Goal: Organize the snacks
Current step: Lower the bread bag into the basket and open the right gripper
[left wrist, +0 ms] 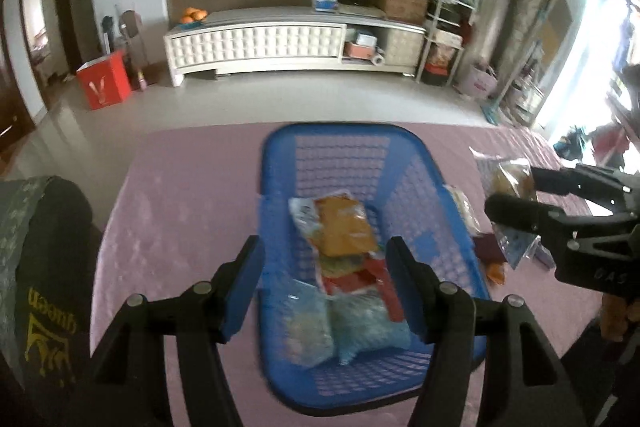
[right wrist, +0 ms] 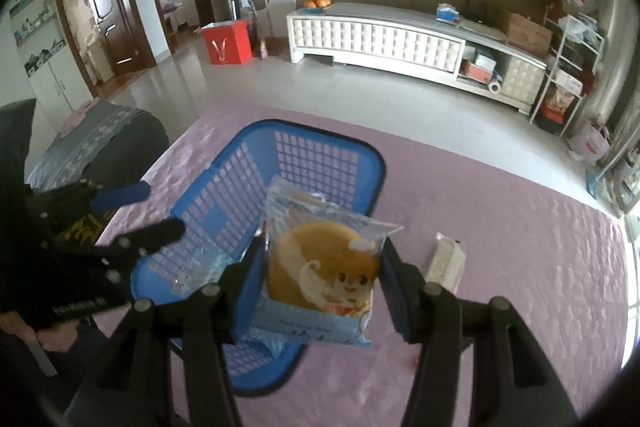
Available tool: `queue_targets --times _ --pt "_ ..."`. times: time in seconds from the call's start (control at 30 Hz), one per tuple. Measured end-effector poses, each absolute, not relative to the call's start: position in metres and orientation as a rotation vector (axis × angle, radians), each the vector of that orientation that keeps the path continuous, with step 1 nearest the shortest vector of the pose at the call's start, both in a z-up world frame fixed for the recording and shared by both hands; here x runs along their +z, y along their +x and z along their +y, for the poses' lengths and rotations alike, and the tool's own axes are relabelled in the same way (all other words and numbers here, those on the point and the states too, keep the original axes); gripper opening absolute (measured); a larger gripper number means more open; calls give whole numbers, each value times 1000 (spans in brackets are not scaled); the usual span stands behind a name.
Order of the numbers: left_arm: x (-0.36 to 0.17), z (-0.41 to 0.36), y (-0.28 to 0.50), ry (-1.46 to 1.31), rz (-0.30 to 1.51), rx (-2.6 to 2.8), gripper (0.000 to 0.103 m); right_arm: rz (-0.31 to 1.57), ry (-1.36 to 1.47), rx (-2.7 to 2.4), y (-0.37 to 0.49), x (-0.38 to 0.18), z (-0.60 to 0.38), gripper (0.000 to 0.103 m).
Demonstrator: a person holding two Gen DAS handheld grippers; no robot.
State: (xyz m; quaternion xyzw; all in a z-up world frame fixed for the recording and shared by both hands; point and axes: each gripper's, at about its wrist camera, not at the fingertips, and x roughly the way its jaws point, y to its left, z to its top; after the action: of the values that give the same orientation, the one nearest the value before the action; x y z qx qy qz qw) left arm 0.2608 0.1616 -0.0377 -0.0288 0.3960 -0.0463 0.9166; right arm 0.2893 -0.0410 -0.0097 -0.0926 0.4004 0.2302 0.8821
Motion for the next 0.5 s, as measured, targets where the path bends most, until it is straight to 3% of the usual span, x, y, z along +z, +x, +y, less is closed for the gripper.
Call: queue_targets --times 0.5 --pt "-49 194 307 -66 845 -62 61 862 -346 462 342 -34 4 59"
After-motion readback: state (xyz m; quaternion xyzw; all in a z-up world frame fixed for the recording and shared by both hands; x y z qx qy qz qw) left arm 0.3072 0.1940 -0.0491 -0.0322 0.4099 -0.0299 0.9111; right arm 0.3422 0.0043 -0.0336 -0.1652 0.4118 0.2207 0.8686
